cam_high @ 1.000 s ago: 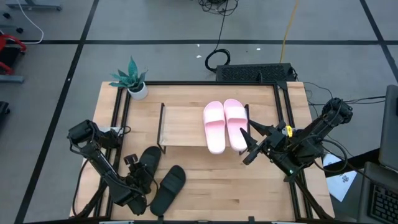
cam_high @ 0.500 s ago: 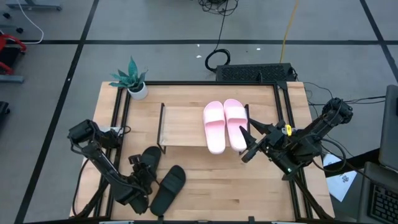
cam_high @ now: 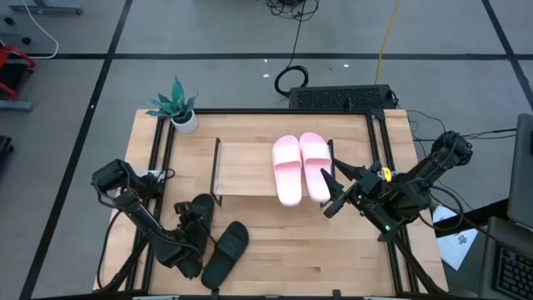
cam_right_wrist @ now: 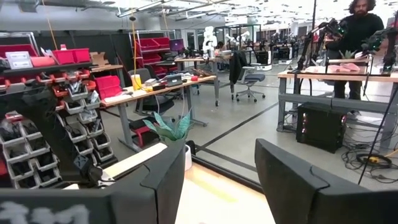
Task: Pick and place slides into the shelf
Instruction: Put the left black slipper on the shelf
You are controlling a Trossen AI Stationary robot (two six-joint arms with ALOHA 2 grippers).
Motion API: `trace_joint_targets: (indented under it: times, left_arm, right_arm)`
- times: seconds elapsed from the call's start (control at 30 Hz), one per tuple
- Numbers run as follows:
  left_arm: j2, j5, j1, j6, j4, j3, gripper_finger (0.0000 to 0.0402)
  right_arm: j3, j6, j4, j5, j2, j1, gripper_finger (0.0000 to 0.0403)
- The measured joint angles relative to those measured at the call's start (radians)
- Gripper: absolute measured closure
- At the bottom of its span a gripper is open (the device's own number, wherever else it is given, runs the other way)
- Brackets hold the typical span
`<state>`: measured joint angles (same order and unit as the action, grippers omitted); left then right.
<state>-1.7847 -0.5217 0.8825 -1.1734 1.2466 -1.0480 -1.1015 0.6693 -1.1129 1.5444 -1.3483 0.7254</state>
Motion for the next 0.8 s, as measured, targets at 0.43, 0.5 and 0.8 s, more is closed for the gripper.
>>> trace_joint_targets:
  times: [0.43, 0.5, 0.8]
  left_arm:
    - [0.004, 0.021, -0.051, -0.116, -0.047, 0.090, 0.0395]
    - [0.005, 0.043, -0.045, -0.132, 0.003, 0.075, 0.0397]
    - [0.186, 0.157, 0.005, -0.220, 0.326, -0.045, 0.0400]
  right_arm:
    - [0.000, -0.037, 0.019, -0.001, 0.000, -0.029, 0.0220]
    - [0.000, -0.037, 0.019, -0.001, 0.000, -0.032, 0.0220]
    - [0.000, -0.033, 0.025, -0.001, 0.000, -0.032, 0.0220]
